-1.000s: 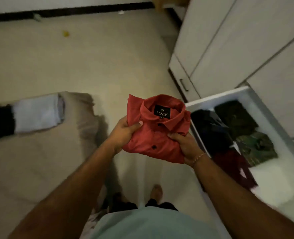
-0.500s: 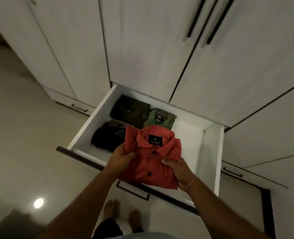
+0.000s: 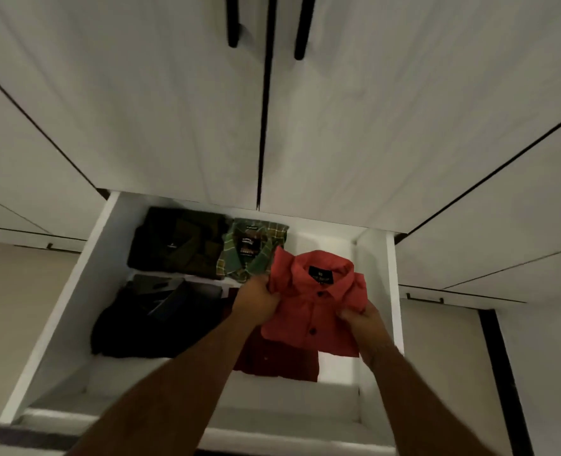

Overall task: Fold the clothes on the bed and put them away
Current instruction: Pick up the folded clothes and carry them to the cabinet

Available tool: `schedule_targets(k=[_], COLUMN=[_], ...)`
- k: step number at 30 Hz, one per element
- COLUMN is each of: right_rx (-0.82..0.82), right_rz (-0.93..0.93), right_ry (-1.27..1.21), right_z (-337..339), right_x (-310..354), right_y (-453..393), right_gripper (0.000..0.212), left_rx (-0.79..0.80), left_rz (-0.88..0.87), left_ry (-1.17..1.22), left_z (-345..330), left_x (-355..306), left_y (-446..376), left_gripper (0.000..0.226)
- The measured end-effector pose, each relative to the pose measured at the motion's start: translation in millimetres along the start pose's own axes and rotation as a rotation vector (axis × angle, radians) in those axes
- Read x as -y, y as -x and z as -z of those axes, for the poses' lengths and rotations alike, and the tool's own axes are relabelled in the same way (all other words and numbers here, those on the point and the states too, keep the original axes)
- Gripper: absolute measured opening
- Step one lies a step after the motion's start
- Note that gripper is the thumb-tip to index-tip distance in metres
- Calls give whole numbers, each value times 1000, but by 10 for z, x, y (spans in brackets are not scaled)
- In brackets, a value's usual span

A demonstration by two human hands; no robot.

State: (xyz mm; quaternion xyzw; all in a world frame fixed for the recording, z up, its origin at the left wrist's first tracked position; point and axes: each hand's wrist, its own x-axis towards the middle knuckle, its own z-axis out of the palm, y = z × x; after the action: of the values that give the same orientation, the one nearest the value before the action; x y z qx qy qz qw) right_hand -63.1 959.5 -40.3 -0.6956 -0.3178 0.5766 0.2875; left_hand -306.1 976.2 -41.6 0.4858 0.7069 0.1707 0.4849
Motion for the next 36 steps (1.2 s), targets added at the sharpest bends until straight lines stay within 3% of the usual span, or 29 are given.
schedule_targets(k=[4,9,13,15,16,20,24,29,31,33,36], right_rx=[-8,-55,-63,-174,-243,-322,-49,388,439,501,695], right_rz=[7,66,187,176,151,294,304,507,532,459,285], right_ry=[15,80,286,430,474,595,631,813,827,810,962], right_z=[76,166,106,-20,-99,-403,-672,-1046,-1176,-1250,-1412], right_x=[-11,-182,-161,-147,-157,-214,-307,-454,-515,-569,-669], right_y=[-727,-1624,-2085,-2103,-2026,-1482,-831,97,457,744,1106], right_gripper=[55,39,106,129,130,100,91,38,29,26,32], left_rx=[-43,-52,-40,1,14,97,154,322,446,550,711], left_rz=[36,77,14,-36,-37,-123,-125,-172,-145,-68,-25], left_ry=[-103,-162,-138,-162,-175,-189,-238,-151,-106,-81,-308], left_z=[-268,-670,-782,-773,-747,-533,-236,289,512,683,940], left_x=[-168,-177,-158,-170,-175,-194,-37,563,841,1095,1434], left_y=[-651,-1463,-1776,-1787,-1742,-1386,-861,51,406,675,1070], left_gripper=[7,14,16,14,17,40,48,30,29,29,38])
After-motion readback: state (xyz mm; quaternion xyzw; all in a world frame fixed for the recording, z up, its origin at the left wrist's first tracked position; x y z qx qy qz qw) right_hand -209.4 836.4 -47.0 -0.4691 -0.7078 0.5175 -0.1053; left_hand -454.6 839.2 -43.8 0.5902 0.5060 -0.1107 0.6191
